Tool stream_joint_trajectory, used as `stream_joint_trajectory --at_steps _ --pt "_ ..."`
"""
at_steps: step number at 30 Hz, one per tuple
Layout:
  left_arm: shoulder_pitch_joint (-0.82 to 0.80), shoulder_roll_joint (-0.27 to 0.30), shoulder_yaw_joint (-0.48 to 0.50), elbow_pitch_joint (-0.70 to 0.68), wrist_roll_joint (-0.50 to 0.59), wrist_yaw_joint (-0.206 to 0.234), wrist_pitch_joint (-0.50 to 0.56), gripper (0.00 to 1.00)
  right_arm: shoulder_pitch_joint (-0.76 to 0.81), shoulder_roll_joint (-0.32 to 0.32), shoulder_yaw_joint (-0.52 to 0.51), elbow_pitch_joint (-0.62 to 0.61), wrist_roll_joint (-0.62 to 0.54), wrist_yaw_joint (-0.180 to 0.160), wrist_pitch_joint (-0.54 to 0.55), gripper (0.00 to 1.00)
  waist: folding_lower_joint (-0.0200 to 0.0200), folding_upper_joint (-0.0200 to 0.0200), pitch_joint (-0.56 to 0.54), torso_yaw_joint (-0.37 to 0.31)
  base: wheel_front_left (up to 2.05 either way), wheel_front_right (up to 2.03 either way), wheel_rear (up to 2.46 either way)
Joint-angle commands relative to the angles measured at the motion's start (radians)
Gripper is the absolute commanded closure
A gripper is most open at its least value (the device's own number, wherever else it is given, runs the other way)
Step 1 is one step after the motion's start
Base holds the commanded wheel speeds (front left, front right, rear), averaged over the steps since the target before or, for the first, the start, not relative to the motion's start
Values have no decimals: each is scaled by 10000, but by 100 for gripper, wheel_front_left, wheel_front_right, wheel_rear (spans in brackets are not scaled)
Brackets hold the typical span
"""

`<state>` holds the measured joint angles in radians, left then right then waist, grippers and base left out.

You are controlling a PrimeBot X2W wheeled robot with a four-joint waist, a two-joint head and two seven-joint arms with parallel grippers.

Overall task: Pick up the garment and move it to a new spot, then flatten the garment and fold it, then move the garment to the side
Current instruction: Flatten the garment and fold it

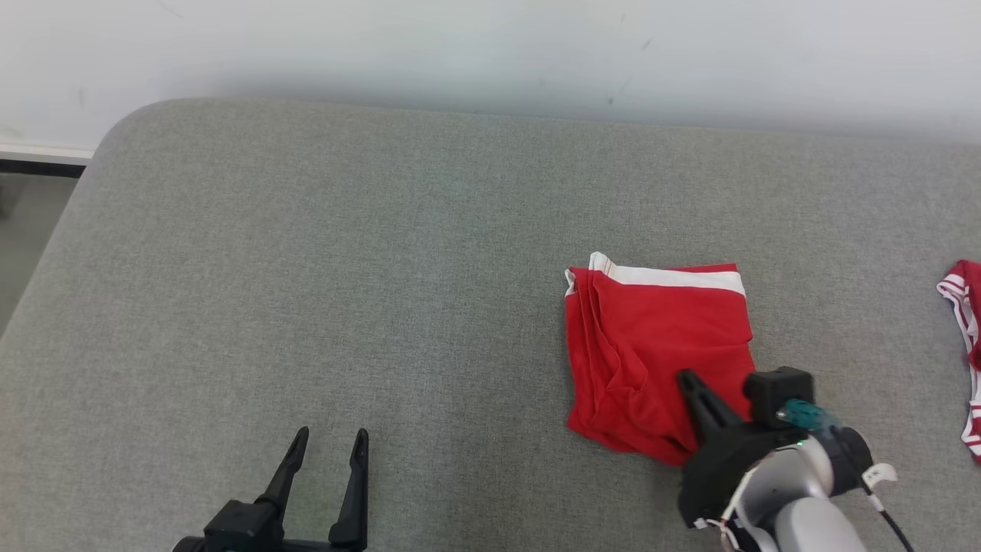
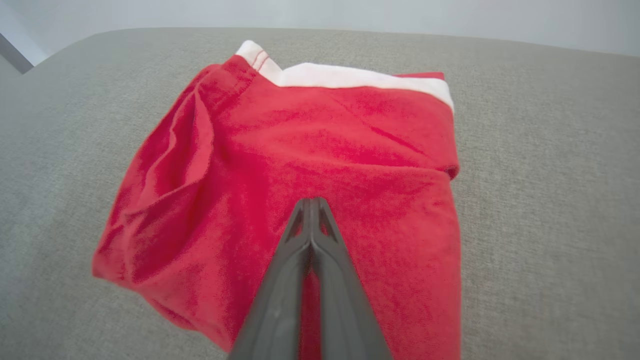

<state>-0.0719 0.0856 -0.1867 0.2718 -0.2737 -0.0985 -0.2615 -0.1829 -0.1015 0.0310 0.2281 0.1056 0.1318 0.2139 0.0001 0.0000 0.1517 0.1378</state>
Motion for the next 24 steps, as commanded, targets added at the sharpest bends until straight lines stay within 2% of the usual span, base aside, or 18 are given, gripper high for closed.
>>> stream_joint_trajectory --at_steps 1,4,5,10,16,17,18,19,24 --pt "-96 -30 1 39 134 -36 -43 0 -202 200 335 240 -175 -27 -144 100 -1 0 -8 19 0 0 0" --pt "-114 -38 -18 72 135 -47 -43 0 -309 320 794 516 -240 -27 -194 100 -1 0 -40 56 0 0 0" --pt "-96 -47 -22 103 132 -62 -43 0 -375 375 1329 742 -161 -27 -157 100 -1 0 -92 93 0 0 0" --pt "-19 -68 -1 139 132 -66 -43 0 -436 480 2349 1082 101 -27 -92 100 -1 0 -196 148 0 0 0" --pt "115 -75 95 151 144 -68 -43 0 -351 523 3364 913 963 -27 -272 100 -1 0 -417 116 0 0 0" --pt "149 -74 119 141 153 -58 -43 0 -287 527 3510 763 1214 -27 -339 89 -1 0 -470 89 0 0 0" --pt "183 -66 144 106 184 -35 -43 0 -202 533 3600 588 1448 -27 -392 57 -1 0 -530 55 0 0 0" --pt "235 -61 166 83 184 -15 -43 0 -120 534 3661 362 1719 -27 -459 0 -1 0 -585 19 0 0 0" --pt "470 -16 384 -96 190 76 -43 0 374 531 3626 -881 2748 -27 -864 0 -1 0 -930 -302 0 0 0"
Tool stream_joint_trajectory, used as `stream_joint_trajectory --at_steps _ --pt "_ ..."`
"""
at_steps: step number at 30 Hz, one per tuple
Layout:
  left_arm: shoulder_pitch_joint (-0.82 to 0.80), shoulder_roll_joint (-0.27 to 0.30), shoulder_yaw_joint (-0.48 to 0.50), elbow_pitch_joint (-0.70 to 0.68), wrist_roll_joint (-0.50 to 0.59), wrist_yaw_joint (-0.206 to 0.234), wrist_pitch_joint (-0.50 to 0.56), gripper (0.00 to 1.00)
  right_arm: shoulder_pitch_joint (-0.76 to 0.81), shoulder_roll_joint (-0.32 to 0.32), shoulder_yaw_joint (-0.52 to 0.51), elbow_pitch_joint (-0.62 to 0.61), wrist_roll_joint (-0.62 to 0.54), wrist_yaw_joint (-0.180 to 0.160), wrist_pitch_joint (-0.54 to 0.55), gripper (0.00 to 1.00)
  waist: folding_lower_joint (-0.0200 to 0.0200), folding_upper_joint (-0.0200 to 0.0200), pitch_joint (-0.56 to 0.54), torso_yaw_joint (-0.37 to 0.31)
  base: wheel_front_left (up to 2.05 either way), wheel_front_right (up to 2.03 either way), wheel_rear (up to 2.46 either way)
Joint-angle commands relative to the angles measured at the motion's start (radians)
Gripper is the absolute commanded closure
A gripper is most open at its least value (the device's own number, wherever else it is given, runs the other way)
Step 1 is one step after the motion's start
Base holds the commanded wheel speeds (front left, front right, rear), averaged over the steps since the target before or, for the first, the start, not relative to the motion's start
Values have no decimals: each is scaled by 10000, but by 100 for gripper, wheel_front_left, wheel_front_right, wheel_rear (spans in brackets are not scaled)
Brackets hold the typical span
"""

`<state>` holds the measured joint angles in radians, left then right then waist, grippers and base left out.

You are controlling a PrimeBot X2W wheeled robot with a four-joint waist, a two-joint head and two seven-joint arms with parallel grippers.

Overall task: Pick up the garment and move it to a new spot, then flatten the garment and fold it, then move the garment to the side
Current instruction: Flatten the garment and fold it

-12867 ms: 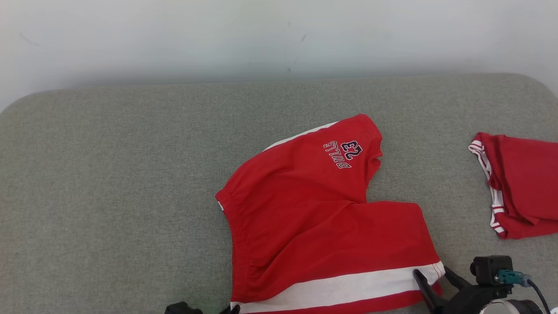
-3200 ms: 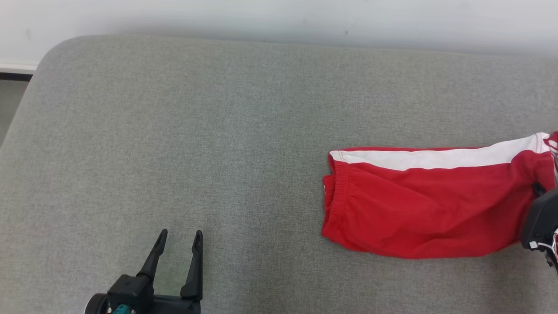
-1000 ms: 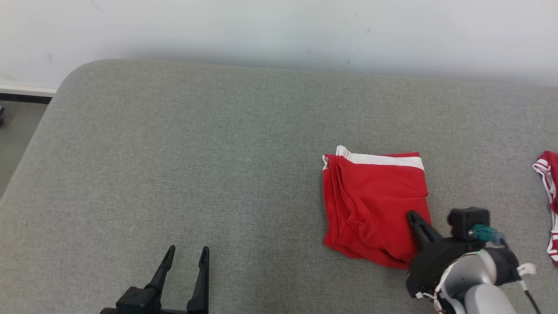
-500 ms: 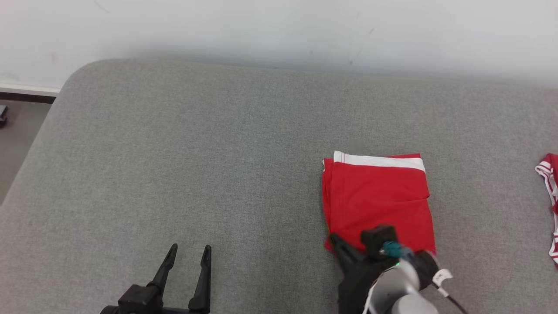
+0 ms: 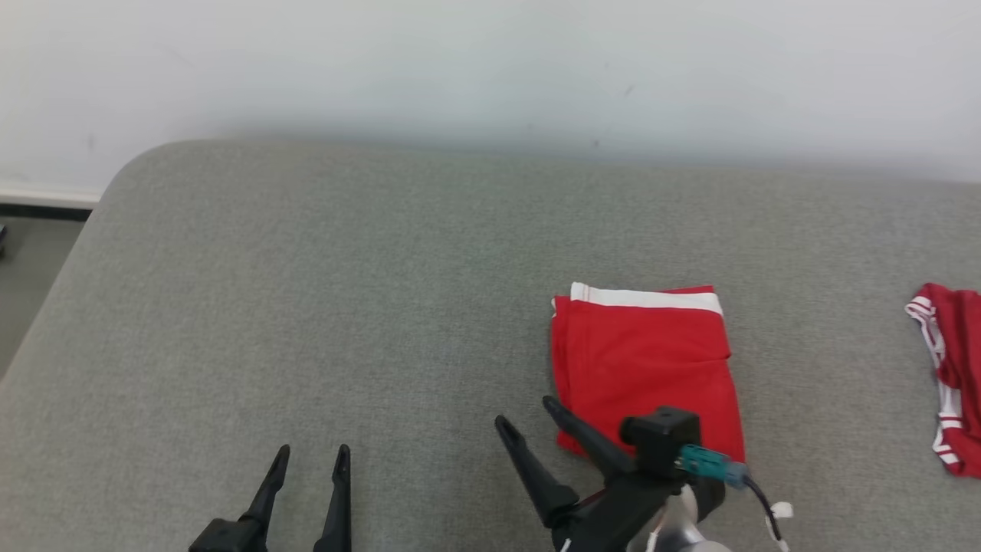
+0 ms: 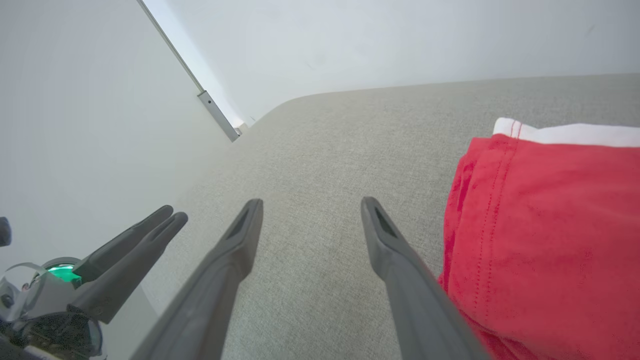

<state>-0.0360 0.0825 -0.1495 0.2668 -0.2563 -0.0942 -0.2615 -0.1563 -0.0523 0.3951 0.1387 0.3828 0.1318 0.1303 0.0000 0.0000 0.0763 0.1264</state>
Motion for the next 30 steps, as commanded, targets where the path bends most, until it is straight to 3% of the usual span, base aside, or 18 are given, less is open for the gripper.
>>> stream_joint_trajectory --at_steps 1,9,19,30 --pt "181 26 81 -95 35 60 -43 0 215 39 -159 -185 -33 -27 -113 0 0 0 -251 -282 0 0 0" --pt "595 93 431 -577 328 228 -37 0 1343 32 -2200 -1298 -745 -27 -767 0 0 0 -714 -963 0 0 0" --pt "844 -12 847 -943 609 484 -37 0 2283 39 -4831 -1092 -2129 -27 -1744 0 0 0 -954 -1472 0 0 0" --pt "1117 -80 1259 -514 721 445 -37 0 2748 -122 -5223 -276 -2540 -27 -2449 0 0 0 -1148 -1404 0 0 0"
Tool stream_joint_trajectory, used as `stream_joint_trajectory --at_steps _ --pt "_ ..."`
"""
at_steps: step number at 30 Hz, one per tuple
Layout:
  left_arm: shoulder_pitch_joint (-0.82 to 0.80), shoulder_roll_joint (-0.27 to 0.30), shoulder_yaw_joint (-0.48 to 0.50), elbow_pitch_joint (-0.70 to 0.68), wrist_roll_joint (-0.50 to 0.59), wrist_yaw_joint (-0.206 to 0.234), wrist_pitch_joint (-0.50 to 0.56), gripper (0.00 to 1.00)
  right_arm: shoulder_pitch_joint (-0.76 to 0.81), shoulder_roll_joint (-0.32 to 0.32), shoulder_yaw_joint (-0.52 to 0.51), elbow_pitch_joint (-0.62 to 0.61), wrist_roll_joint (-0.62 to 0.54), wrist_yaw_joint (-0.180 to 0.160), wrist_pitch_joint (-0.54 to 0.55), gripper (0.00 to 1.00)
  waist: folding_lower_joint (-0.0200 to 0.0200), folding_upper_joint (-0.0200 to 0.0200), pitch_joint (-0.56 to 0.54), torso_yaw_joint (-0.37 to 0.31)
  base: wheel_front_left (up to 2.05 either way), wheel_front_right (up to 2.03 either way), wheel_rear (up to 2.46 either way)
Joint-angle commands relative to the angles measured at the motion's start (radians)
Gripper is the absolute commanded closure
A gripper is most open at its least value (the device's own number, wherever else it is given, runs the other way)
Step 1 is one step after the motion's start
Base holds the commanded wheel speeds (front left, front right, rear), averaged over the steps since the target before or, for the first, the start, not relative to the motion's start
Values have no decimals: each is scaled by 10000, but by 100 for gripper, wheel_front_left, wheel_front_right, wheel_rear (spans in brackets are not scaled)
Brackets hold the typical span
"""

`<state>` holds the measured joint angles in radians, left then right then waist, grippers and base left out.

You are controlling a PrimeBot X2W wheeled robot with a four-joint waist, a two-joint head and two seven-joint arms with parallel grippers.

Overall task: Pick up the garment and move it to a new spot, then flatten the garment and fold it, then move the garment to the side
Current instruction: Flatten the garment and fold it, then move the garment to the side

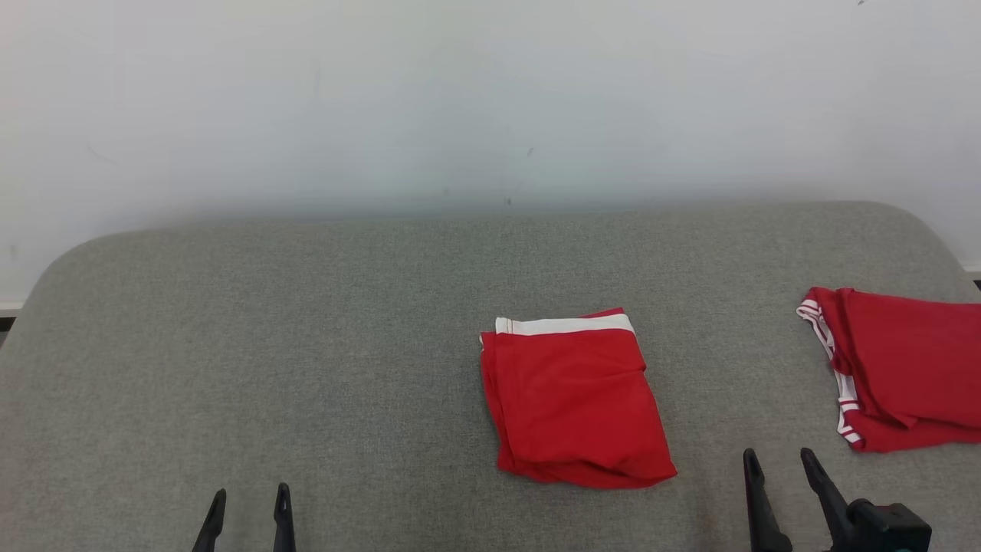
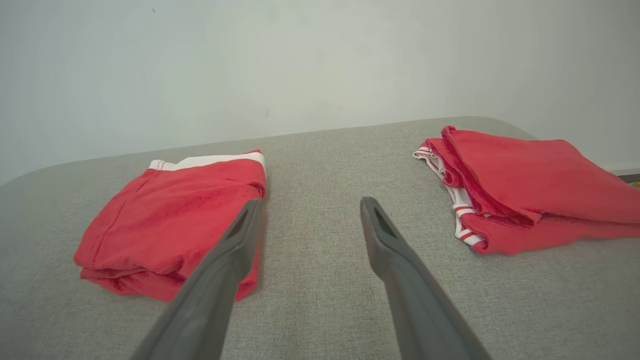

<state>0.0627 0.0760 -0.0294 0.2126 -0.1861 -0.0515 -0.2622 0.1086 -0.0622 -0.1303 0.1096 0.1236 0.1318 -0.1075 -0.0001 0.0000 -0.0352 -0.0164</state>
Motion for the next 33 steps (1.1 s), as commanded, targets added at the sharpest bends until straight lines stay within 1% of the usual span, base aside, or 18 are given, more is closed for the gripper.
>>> stream_joint_trajectory --at_steps 1,10,33 --pt "167 4 96 87 89 16 -28 0 111 -74 151 78 68 -27 -135 0 1 0 -55 35 0 0 0" --pt "404 -72 329 208 291 -80 -29 0 -60 -157 674 552 307 -27 -448 0 1 0 -197 102 0 0 0" --pt "287 -227 425 164 518 -251 -28 0 -232 -167 884 559 400 -27 -234 0 1 0 -87 81 0 0 0"
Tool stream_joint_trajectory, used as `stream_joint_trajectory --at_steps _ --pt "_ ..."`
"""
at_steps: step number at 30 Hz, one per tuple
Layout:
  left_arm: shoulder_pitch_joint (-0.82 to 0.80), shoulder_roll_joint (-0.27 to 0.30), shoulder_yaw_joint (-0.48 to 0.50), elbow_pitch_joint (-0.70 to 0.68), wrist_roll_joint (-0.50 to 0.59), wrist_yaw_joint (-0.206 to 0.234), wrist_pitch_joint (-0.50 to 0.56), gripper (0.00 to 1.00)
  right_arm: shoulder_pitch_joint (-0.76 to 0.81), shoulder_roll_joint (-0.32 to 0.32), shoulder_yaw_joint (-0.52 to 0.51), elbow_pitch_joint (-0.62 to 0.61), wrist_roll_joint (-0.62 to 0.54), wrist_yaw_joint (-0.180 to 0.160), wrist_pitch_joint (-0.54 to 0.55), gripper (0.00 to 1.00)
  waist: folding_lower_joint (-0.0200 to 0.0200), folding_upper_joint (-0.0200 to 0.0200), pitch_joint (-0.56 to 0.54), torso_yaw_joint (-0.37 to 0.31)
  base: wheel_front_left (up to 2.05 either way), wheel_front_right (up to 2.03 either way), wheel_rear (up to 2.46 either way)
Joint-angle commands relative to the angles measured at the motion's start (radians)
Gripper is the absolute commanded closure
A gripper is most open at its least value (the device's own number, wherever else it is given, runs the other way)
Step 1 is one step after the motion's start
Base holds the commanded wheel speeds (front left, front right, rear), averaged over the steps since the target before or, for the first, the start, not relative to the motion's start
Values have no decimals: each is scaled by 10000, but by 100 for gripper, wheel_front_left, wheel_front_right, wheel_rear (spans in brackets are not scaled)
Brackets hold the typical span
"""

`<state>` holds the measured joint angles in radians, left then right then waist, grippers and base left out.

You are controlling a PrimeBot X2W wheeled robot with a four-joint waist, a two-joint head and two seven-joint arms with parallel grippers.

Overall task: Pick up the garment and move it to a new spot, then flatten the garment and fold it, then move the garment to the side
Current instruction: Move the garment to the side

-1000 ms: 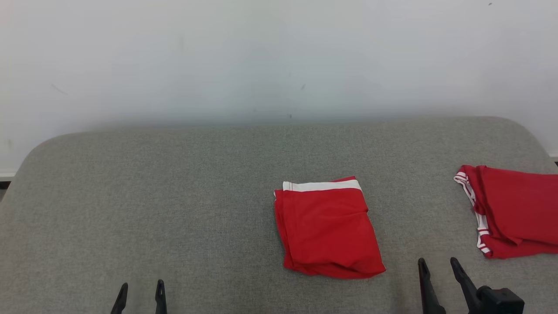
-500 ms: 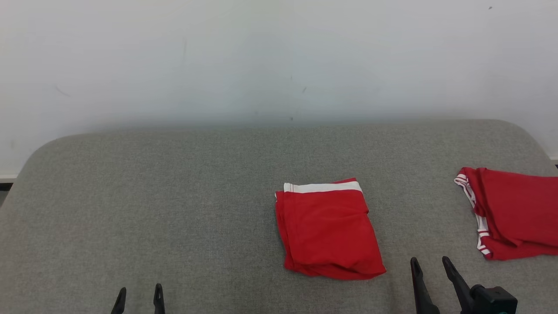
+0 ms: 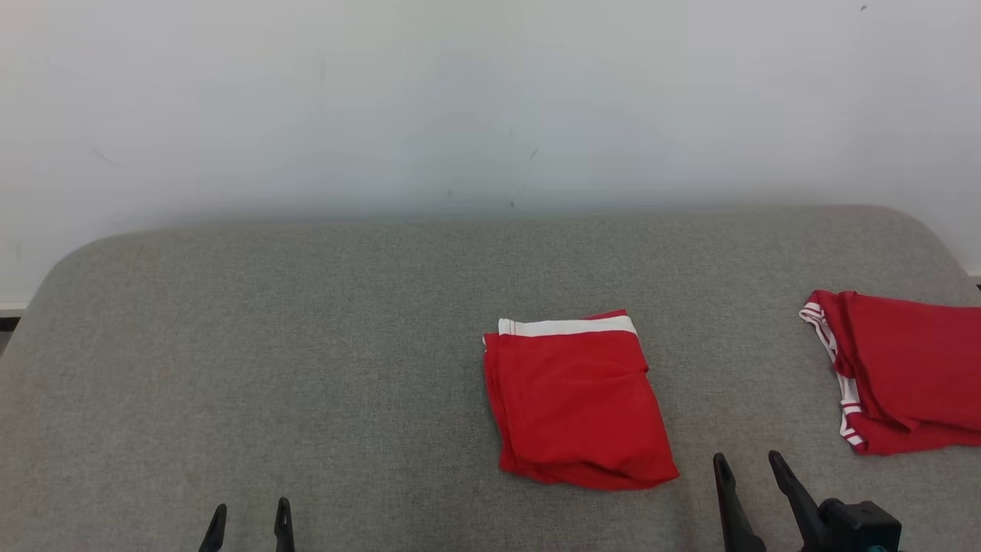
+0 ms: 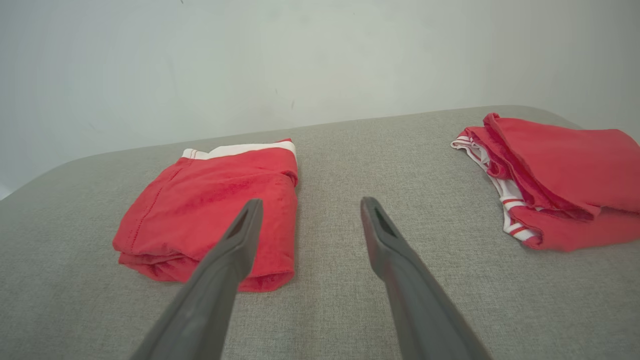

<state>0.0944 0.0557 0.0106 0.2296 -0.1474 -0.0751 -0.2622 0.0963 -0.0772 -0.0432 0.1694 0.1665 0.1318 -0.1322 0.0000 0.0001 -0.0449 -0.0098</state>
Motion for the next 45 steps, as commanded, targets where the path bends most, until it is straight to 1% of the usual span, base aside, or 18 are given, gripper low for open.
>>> stream_joint_trajectory --at_steps 1,5,7,14,16,19,24,26,30,32,38,45 --pt "-44 -25 21 -5 139 -27 -29 0 -124 -44 1 -64 -23 -27 42 0 0 -1 18 28 0 0 0" --pt "-73 -35 -1 -9 131 -41 -29 0 -216 -110 -13 -181 11 -27 179 0 0 -1 42 74 0 0 0" --pt "-52 -39 -18 -11 140 -71 -29 0 -265 -107 -14 -208 161 -27 465 0 0 -1 44 109 0 0 0" --pt "-136 -51 -156 -87 134 -88 -29 0 -948 -595 194 -722 622 -27 2175 0 0 -1 225 311 0 0 0" --pt "-177 -51 -175 -92 90 -110 -29 0 -1234 -688 270 -852 752 -27 2894 0 0 -1 316 391 0 0 0" --pt "-173 -55 -211 -91 33 -107 -29 0 -1803 -683 161 -920 1015 -27 4314 0 0 -1 459 523 0 0 0" --pt "-346 -58 -338 -123 -32 -79 -29 0 -2810 -423 -652 -699 851 -27 6908 0 0 -1 794 853 0 0 0" --pt "-411 -60 -410 -128 -107 -63 -29 0 -3162 -377 -962 -602 654 -27 7755 0 0 -1 933 1020 0 0 0" --pt "-586 -61 -571 -147 -184 -30 -29 0 -3694 -226 -1642 -309 284 -27 8849 0 0 -1 1274 1379 0 0 0" --pt "-659 -60 -626 -155 -194 -30 -29 0 -3955 -151 -1864 -193 174 -27 9240 0 0 -1 1475 1564 0 0 0" --pt "-906 -63 -841 -124 -249 -5 -29 0 -4275 -212 -2319 233 -187 -27 9622 0 0 -1 1922 2103 0 0 0" --pt "-1131 -63 -924 -95 -311 -22 -29 0 -4512 -262 -2285 930 -645 -27 9818 0 0 -1 2284 2364 0 0 0"
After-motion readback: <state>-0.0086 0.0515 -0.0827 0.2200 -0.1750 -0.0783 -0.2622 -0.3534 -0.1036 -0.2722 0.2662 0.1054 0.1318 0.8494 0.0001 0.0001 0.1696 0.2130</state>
